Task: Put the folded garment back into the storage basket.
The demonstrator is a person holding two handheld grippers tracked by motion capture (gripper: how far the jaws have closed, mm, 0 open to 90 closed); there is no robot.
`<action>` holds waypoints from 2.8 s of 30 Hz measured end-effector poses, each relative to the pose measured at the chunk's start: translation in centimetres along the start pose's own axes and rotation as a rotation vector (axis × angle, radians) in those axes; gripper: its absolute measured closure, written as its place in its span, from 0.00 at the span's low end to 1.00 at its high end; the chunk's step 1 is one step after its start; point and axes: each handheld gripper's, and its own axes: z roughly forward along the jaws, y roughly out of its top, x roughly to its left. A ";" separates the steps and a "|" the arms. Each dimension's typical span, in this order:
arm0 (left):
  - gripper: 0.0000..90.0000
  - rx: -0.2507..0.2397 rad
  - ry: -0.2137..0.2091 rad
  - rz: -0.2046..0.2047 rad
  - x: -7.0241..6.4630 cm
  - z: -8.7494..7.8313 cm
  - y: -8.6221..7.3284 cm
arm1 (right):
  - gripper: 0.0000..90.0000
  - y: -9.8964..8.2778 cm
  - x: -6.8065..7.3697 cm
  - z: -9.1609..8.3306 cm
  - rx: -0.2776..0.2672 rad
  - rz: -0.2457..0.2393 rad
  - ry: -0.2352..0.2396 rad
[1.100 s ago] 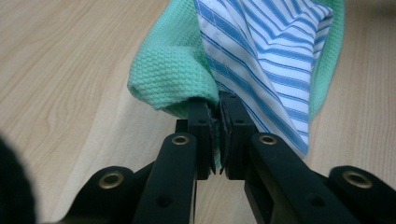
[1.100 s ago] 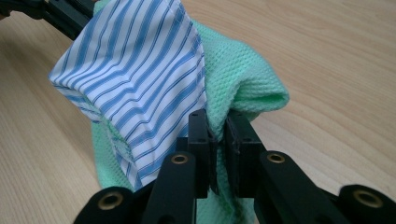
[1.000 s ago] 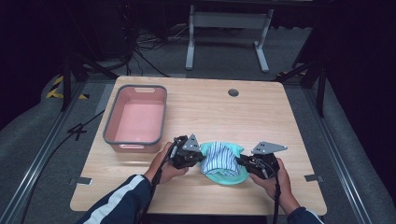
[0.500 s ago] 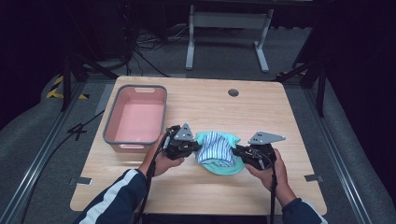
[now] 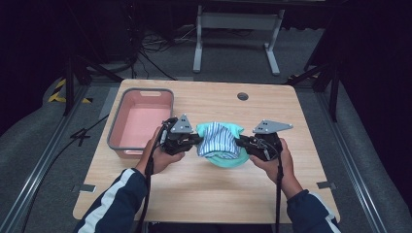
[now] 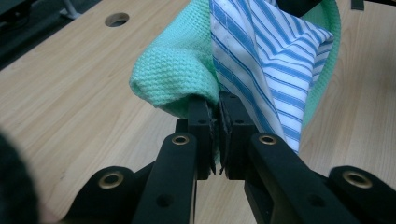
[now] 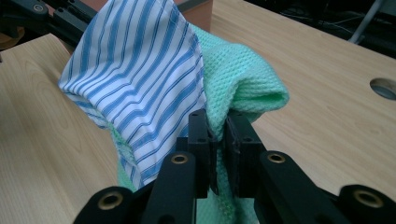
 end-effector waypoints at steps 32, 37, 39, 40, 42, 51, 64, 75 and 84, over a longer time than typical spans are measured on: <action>0.94 -0.043 0.241 -0.107 4.8 -10.3 -2.3 | 0.91 9.6 4.8 5.8 -0.100 -0.124 0.120; 0.94 -0.039 0.268 -0.139 5.5 -11.5 -3.3 | 0.91 10.7 5.9 7.3 -0.097 -0.145 0.134; 0.94 -0.040 0.279 -0.141 6.0 -12.0 -3.7 | 0.90 11.0 6.3 8.0 -0.095 -0.144 0.141; 0.94 -0.048 0.280 -0.154 6.1 -12.1 -3.9 | 0.90 11.1 6.5 8.3 -0.095 -0.143 0.145; 0.94 -0.040 0.291 -0.150 6.5 -12.6 -4.2 | 0.90 11.4 6.7 8.9 -0.096 -0.134 0.152; 0.94 -0.011 0.347 -0.185 8.0 -13.9 -5.8 | 0.90 12.8 8.3 11.7 -0.093 -0.128 0.165; 0.94 0.026 0.401 -0.245 10.3 -14.8 -7.9 | 0.90 14.7 9.9 15.1 -0.068 -0.130 0.183; 0.94 0.061 0.429 -0.260 11.4 -14.2 -8.8 | 0.90 14.4 10.2 18.2 -0.030 -0.115 0.196; 0.94 0.077 0.456 -0.288 12.3 -12.3 -9.9 | 0.90 13.6 10.1 20.4 0.007 -0.101 0.198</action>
